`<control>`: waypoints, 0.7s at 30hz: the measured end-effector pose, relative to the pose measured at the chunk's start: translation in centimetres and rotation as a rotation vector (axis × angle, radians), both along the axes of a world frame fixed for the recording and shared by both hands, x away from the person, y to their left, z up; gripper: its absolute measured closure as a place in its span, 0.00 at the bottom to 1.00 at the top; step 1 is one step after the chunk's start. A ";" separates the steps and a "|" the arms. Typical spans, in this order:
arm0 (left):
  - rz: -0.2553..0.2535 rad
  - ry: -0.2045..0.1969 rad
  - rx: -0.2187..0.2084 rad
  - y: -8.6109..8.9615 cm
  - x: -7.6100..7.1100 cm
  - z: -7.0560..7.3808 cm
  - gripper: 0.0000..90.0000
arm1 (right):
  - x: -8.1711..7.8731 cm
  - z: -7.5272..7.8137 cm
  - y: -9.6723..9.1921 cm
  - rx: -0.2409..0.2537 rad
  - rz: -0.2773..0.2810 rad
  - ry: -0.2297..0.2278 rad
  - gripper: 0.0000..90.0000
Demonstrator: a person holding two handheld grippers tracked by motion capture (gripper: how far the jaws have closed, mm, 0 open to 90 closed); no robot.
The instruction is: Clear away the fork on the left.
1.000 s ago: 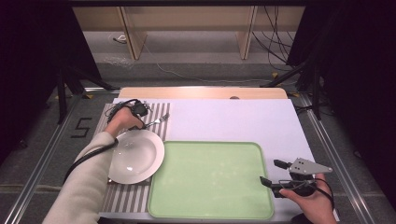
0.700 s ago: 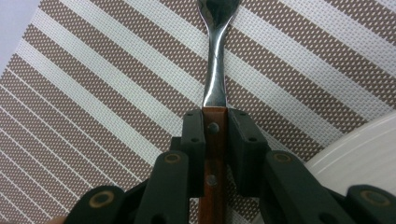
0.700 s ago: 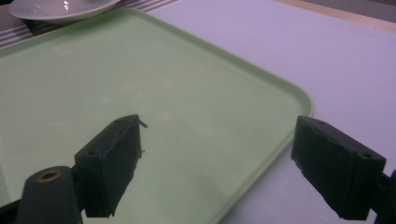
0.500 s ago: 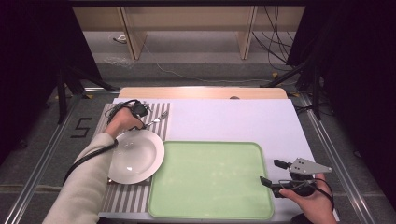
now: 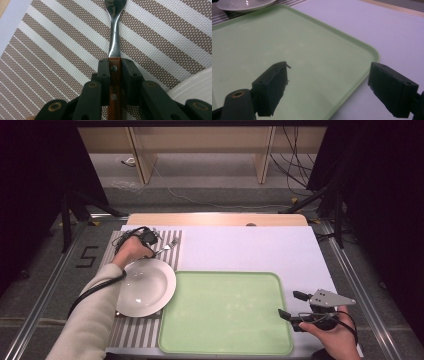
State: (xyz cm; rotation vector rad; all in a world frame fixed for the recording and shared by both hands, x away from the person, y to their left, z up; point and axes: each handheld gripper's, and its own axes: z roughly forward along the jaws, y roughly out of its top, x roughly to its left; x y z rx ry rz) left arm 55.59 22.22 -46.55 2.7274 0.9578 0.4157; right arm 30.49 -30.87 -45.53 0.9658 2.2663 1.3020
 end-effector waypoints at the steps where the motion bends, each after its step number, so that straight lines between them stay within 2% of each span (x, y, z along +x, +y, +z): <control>1: 0.002 -0.003 -0.004 0.0 0.0 0.0 0.85 | 0.0 0.0 0.0 0.000 0.000 0.000 0.19; 13: 0.021 -0.046 -0.017 0.2 -0.1 0.5 0.85 | 0.0 0.0 0.0 -0.001 0.000 -0.001 0.19; 21: 0.045 -0.097 -0.024 0.2 -0.1 1.2 0.85 | 0.0 0.0 0.0 0.000 -0.002 0.000 0.19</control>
